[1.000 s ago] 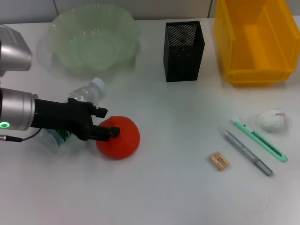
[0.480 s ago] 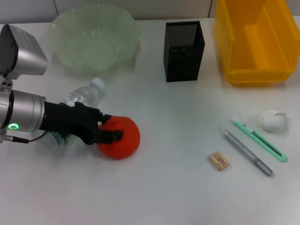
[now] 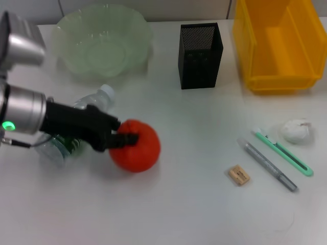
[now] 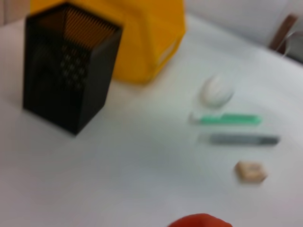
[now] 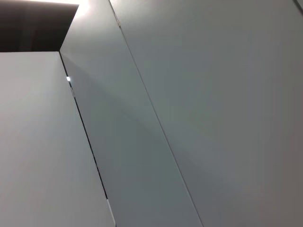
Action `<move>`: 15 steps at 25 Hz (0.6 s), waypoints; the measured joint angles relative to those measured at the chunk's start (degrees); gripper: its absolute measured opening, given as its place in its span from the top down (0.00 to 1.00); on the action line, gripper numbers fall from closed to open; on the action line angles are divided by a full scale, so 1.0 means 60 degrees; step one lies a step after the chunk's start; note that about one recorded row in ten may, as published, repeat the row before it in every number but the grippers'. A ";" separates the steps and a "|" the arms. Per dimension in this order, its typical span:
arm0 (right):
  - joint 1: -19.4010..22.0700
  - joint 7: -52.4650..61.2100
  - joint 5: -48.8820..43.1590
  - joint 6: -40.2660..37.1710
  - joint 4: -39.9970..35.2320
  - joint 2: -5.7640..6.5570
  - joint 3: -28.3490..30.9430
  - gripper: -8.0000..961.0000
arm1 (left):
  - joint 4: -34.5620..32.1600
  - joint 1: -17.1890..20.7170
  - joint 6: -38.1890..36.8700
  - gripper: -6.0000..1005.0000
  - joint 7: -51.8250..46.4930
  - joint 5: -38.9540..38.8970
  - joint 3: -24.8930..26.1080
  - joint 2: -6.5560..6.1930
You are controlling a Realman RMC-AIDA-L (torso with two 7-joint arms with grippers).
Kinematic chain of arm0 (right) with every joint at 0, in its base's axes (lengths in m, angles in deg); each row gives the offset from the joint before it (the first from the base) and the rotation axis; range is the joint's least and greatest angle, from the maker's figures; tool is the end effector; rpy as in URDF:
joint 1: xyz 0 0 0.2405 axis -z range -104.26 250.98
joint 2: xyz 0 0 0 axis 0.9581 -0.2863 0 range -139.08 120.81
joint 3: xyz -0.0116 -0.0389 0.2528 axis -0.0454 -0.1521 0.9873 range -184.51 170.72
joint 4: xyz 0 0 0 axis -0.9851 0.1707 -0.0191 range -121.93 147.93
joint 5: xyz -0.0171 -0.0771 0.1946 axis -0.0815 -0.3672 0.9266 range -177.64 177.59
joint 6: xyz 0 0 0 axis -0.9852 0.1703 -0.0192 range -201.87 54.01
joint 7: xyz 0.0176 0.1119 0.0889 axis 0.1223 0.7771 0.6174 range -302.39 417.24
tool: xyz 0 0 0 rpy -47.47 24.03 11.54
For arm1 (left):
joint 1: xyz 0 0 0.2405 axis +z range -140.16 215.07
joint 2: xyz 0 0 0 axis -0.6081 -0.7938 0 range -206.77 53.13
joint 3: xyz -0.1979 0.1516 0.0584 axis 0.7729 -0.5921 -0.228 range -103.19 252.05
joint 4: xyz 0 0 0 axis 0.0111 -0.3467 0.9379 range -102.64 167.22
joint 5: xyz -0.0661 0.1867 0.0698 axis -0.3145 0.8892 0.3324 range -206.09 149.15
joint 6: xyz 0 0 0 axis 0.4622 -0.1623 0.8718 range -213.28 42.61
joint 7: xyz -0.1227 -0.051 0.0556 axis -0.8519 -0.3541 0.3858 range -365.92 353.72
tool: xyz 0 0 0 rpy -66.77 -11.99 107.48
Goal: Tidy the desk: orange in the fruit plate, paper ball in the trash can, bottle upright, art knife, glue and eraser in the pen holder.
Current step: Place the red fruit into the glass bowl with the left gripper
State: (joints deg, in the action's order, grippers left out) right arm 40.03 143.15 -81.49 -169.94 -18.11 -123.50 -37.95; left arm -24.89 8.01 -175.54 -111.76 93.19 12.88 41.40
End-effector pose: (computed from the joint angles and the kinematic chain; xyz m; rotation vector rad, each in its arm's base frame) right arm 0.2231 0.3653 0.0967 -2.2025 0.6038 1.5059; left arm -0.2274 0.3318 -0.0026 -2.9557 -0.7352 -0.1961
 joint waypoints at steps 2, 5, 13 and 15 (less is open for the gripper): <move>0.0034 -0.0001 0.0006 -0.0023 0.0000 -0.0002 0.0022 0.21 | -0.0013 -0.0279 -0.0592 0.71 0.0042 -0.0125 0.0613 0.0003; 0.0137 -0.0008 0.0009 -0.0061 -0.0001 -0.0015 0.0030 0.21 | 0.0028 -0.0737 -0.0855 0.75 0.0253 -0.0626 0.1489 -0.0012; 0.0401 -0.0146 0.0019 -0.0096 -0.0001 -0.0192 -0.0010 0.21 | 0.1013 -0.1472 0.2486 0.82 0.2118 -0.2240 0.1724 0.0079; 0.0448 -0.0220 0.0020 -0.0104 0.0006 -0.0268 -0.0020 0.21 | 0.1376 -0.1527 0.3905 0.84 0.2820 -0.2562 0.1310 0.0087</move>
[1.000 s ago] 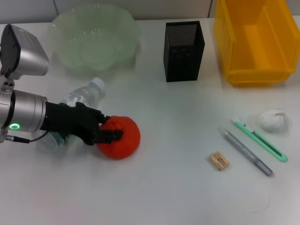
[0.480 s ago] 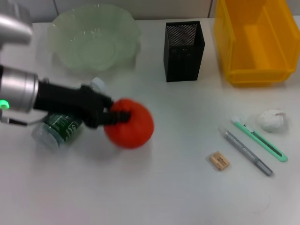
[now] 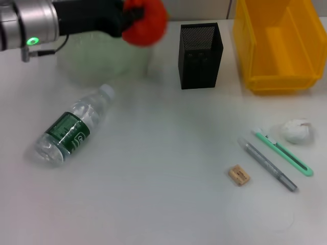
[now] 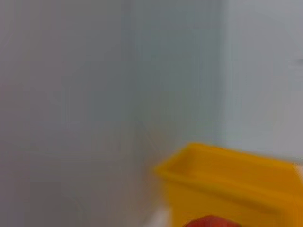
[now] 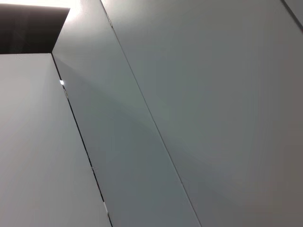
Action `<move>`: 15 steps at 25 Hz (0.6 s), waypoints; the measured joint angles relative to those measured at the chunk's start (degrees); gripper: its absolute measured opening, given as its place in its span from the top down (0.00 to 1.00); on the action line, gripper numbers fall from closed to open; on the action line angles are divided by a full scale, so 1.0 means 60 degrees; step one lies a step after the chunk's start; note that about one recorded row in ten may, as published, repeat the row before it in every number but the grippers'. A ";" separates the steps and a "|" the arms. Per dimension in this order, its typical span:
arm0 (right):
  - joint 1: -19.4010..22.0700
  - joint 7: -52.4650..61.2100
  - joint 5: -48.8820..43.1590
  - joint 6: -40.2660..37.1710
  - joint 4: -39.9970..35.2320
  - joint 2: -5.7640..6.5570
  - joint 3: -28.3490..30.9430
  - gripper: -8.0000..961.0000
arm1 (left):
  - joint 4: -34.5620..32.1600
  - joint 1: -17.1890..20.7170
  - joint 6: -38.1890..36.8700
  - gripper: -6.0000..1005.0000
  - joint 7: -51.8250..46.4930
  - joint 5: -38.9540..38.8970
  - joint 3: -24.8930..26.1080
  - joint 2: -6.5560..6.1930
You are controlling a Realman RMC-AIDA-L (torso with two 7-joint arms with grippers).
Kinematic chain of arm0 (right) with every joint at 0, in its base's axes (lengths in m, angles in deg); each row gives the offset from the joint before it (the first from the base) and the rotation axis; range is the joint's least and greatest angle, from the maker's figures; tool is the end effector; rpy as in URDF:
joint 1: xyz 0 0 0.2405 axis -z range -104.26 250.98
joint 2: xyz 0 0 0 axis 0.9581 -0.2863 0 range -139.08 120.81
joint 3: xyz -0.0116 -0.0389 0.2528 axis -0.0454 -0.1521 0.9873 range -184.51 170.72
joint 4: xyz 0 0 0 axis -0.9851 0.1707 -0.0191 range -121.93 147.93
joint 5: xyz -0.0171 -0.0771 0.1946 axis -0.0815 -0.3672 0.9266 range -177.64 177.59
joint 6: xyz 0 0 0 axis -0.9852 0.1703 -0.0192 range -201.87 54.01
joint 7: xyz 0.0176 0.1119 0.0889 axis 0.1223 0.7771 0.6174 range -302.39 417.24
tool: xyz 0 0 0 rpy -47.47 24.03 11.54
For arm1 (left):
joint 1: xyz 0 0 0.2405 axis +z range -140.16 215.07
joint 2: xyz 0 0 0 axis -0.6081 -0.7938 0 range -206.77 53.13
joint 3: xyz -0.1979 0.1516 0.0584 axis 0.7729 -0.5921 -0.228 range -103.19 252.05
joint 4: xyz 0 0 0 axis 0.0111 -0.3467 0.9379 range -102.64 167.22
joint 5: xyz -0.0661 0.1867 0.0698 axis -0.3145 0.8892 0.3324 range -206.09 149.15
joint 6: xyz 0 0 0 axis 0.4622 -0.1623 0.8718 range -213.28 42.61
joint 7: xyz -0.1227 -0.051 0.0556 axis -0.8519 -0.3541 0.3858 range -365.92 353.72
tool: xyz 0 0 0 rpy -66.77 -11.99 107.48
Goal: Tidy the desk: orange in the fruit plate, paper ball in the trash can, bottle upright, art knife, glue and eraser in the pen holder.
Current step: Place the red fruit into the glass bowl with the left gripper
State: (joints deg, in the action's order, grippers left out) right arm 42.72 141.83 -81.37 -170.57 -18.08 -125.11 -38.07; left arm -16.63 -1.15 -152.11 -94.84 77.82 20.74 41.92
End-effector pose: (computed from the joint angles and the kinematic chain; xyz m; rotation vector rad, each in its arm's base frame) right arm 0.2352 0.3511 0.0858 -2.1768 0.6375 1.5082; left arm -0.1798 0.4220 0.0216 -2.5207 -0.3893 -0.5716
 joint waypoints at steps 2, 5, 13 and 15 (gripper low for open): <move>0.0050 -0.0061 0.0002 -0.0010 0.0014 -0.0073 -0.0006 0.21 | 0.0333 -0.0038 0.1218 0.85 0.0743 -0.0373 -0.0358 0.0000; 0.0089 -0.0140 -0.0002 -0.0067 0.0122 -0.0144 -0.0017 0.21 | 0.0804 -0.0074 0.2937 0.87 0.1943 -0.1057 -0.0815 0.0000; 0.0417 -0.0178 0.0005 -0.0635 0.0271 -0.0169 0.0024 0.21 | 0.1279 -0.0177 0.5345 0.92 0.3663 -0.1479 -0.1828 0.0008; 0.0509 -0.0147 0.0005 -0.0876 0.0262 -0.0169 0.0031 0.21 | 0.1297 -0.0132 0.5939 0.91 0.3816 -0.1473 -0.2441 0.0011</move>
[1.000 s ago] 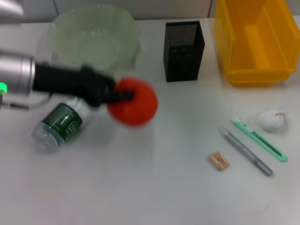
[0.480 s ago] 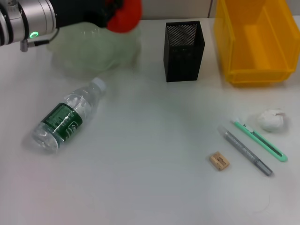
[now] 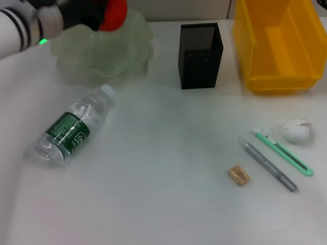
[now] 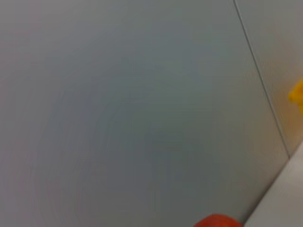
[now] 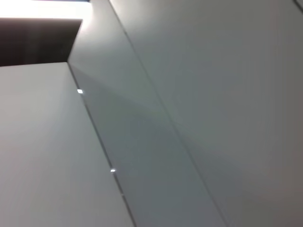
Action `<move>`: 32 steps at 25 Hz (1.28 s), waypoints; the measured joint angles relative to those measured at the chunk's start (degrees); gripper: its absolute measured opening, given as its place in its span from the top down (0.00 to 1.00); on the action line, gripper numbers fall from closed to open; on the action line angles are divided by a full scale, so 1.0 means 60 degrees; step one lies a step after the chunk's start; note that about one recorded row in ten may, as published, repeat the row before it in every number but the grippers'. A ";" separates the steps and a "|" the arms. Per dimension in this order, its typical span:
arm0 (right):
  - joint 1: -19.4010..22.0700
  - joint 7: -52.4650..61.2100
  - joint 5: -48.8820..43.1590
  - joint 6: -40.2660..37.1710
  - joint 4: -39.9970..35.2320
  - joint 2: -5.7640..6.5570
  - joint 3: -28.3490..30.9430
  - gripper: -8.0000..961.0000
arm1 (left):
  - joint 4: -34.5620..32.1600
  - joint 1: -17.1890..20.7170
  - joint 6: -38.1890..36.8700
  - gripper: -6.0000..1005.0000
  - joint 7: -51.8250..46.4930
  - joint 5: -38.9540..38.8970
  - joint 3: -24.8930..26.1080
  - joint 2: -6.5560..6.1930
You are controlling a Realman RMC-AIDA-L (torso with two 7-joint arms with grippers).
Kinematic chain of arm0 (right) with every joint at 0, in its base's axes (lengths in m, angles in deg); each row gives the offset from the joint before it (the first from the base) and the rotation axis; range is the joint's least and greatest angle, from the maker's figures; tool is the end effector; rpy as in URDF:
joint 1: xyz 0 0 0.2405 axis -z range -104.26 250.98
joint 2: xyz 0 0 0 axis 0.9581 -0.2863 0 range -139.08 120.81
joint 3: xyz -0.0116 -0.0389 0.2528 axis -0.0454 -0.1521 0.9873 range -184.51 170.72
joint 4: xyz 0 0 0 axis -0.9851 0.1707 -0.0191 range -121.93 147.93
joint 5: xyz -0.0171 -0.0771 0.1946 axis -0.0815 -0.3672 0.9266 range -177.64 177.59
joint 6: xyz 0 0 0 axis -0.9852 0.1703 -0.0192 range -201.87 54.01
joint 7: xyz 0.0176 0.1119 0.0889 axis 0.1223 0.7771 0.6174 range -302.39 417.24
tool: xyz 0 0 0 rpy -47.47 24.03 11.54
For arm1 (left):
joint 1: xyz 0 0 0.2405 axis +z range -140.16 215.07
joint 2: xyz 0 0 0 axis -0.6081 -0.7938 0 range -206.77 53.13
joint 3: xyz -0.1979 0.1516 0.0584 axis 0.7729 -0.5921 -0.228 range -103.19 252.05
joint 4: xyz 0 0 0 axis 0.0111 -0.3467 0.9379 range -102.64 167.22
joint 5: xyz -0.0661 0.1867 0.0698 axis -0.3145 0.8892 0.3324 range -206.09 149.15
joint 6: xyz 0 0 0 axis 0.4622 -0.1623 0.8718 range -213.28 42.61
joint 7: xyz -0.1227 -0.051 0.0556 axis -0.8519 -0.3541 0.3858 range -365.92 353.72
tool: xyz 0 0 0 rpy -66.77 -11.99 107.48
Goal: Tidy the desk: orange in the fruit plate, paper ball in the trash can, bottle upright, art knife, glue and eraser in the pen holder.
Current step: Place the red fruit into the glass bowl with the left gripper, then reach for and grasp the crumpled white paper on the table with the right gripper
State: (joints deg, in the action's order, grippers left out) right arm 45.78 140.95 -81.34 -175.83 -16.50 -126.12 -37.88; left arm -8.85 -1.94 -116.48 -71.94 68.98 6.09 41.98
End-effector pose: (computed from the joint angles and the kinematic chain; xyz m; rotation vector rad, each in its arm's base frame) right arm 0.2452 0.3251 0.0759 -2.1855 0.6569 1.5765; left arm -0.2089 0.4618 0.0016 -2.1951 -0.0972 -0.1370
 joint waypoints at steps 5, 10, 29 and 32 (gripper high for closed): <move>0.0191 0.0338 -0.0024 -0.0569 -0.0449 0.0077 -0.0030 0.21 | 0.0195 0.0065 0.2152 0.90 0.0129 -0.0054 -0.1949 0.0045; 0.0341 0.2086 -0.0701 -0.0891 -0.2552 0.0088 -0.0103 0.21 | 0.0402 -0.0116 0.2781 0.86 -0.0005 -0.0180 -0.2462 0.0062; 0.0138 1.1426 -0.8806 -0.1013 -1.1281 -0.0348 -0.2291 0.21 | 0.0311 -0.0118 0.3171 0.41 -0.0060 -0.0711 -0.2400 0.0060; -0.0189 1.1718 -0.9871 -0.0914 -1.0547 -0.0349 -0.2616 0.21 | 0.0197 -0.0077 0.3190 0.41 -0.0059 -0.1125 -0.2404 0.0039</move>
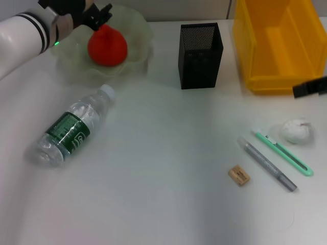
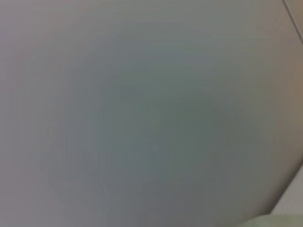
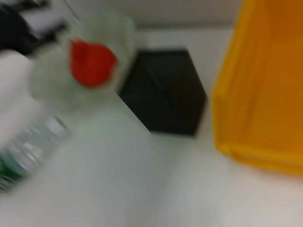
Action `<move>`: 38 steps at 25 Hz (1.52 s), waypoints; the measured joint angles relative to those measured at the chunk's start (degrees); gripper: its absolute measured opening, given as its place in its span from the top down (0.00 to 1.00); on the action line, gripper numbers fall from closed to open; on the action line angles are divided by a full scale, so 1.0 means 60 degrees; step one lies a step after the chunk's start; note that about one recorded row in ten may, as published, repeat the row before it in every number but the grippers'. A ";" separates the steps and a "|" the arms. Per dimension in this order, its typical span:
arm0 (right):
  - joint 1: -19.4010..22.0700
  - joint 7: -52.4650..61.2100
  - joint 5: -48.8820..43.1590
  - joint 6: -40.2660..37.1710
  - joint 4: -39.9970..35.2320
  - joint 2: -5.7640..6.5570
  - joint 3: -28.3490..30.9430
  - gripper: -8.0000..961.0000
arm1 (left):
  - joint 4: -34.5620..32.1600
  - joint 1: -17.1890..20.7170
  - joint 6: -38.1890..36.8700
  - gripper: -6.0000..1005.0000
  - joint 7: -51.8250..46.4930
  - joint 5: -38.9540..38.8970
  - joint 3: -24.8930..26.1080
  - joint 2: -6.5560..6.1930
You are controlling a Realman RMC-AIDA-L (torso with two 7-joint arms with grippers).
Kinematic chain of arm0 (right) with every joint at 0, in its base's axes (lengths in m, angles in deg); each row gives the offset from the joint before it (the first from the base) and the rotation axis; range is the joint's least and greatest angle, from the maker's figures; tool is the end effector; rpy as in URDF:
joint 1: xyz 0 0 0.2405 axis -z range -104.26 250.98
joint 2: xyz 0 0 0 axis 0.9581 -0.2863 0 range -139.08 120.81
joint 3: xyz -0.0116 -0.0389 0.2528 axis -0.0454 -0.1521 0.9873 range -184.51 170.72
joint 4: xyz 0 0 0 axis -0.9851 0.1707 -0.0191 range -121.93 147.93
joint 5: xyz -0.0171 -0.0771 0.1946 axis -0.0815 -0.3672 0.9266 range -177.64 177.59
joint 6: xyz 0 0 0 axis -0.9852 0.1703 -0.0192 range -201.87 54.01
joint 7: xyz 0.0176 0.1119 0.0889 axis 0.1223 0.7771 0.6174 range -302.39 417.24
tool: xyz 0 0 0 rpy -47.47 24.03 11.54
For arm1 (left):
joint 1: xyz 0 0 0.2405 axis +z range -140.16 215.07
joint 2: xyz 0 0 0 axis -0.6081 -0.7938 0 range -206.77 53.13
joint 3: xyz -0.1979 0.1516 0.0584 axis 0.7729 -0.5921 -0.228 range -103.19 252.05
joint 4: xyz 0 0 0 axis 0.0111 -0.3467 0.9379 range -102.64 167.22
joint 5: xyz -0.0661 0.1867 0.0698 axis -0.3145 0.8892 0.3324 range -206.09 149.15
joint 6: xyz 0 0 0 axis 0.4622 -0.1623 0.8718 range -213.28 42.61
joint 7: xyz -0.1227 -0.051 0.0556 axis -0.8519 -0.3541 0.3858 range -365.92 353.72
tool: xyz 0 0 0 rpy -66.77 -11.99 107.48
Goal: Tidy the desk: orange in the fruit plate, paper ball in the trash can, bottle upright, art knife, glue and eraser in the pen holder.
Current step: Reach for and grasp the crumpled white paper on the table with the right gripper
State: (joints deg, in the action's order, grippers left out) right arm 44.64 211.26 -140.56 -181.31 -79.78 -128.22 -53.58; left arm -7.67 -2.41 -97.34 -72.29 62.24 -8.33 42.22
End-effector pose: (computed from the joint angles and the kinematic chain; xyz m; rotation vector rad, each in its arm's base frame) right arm 0.2055 0.3236 0.1160 -2.2975 1.4364 0.0335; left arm -0.2065 0.4682 -0.0156 -2.0651 -0.0888 0.0058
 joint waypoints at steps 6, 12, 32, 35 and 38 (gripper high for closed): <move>-0.0722 0.0197 -0.2034 0.0610 0.1393 -0.0010 -0.0616 0.21 | -0.0526 0.0314 -0.0069 0.41 0.0000 -0.0367 -0.0006 -0.0019; -0.1026 0.0214 -0.2439 0.1658 0.2535 0.0023 -0.1094 0.21 | -0.1336 0.0926 -0.0925 0.42 -0.0145 -0.1176 -0.0002 -0.0067; -0.1730 0.0178 -0.3622 0.2829 0.4988 0.0087 -0.1183 0.21 | -0.2506 0.1968 -0.9180 0.42 -0.2378 -0.1183 0.3429 -0.0181; -0.1783 0.0151 -0.3642 0.2979 0.5193 0.0087 -0.1183 0.21 | -0.2284 0.1899 -0.9140 0.42 -0.2363 -0.1155 0.3465 -0.0182; -0.1795 0.0121 -0.3641 0.3187 0.5337 0.0088 -0.1184 0.21 | -0.2195 0.1871 -0.9095 0.42 -0.2352 -0.1136 0.3474 -0.0183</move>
State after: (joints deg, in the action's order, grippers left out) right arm 33.87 211.98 -162.41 -162.19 -47.76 -127.69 -60.68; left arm -20.84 8.82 -151.91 -86.40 55.42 12.51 41.12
